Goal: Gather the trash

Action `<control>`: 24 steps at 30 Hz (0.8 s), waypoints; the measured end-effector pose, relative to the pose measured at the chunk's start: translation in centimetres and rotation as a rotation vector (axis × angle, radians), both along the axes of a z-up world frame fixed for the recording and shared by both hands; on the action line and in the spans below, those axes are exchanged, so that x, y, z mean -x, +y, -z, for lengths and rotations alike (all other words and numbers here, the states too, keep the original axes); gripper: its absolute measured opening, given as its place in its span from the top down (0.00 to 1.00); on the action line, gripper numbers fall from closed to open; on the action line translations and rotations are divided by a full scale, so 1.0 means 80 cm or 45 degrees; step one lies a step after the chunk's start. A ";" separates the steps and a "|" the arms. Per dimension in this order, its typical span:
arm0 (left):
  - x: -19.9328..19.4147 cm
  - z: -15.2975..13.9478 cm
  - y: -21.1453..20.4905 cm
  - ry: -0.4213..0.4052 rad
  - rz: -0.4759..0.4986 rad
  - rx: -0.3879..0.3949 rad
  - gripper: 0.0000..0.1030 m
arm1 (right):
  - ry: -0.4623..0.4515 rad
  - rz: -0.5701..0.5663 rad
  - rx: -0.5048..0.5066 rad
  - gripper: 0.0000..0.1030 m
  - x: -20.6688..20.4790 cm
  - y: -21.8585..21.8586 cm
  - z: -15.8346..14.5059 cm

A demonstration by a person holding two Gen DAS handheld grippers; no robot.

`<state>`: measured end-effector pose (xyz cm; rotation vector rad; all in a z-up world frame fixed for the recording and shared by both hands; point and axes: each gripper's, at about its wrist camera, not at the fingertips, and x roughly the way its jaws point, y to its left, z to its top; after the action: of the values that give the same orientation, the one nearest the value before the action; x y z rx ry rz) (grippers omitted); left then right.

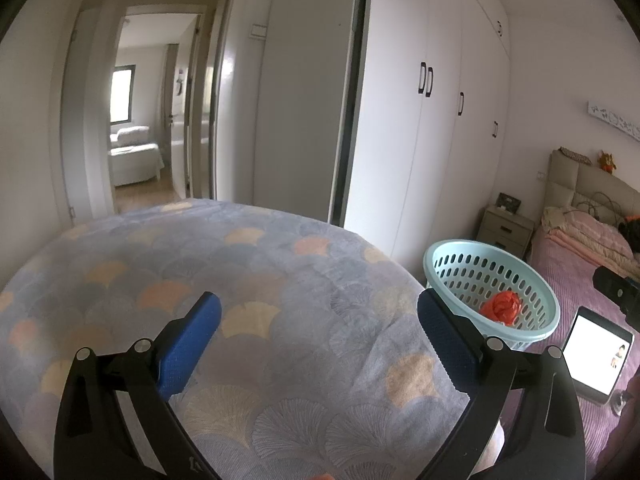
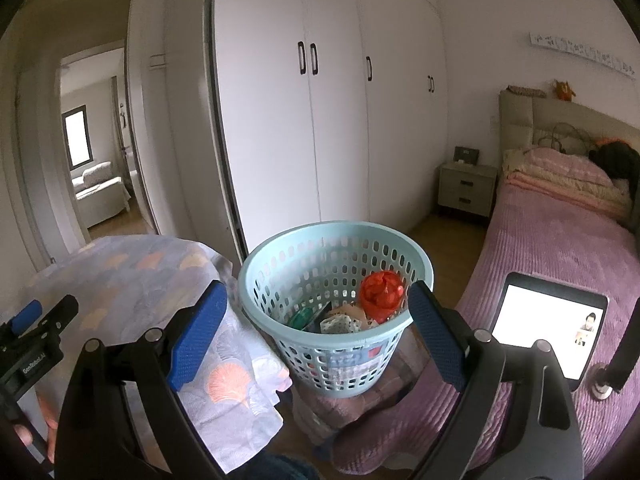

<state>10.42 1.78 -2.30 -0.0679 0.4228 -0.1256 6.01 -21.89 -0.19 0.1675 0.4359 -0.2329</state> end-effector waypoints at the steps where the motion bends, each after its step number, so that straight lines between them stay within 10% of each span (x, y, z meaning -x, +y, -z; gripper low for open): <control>1: 0.000 0.000 0.000 0.000 0.000 0.000 0.07 | 0.001 0.001 -0.006 0.15 0.000 -0.001 0.000; 24: -0.001 -0.001 0.002 0.002 0.002 -0.002 0.07 | -0.009 0.014 0.011 0.15 0.002 0.000 -0.003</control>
<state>10.54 1.93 -2.25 -0.0663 0.4245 -0.1265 5.85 -21.87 0.09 0.1626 0.4269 -0.2451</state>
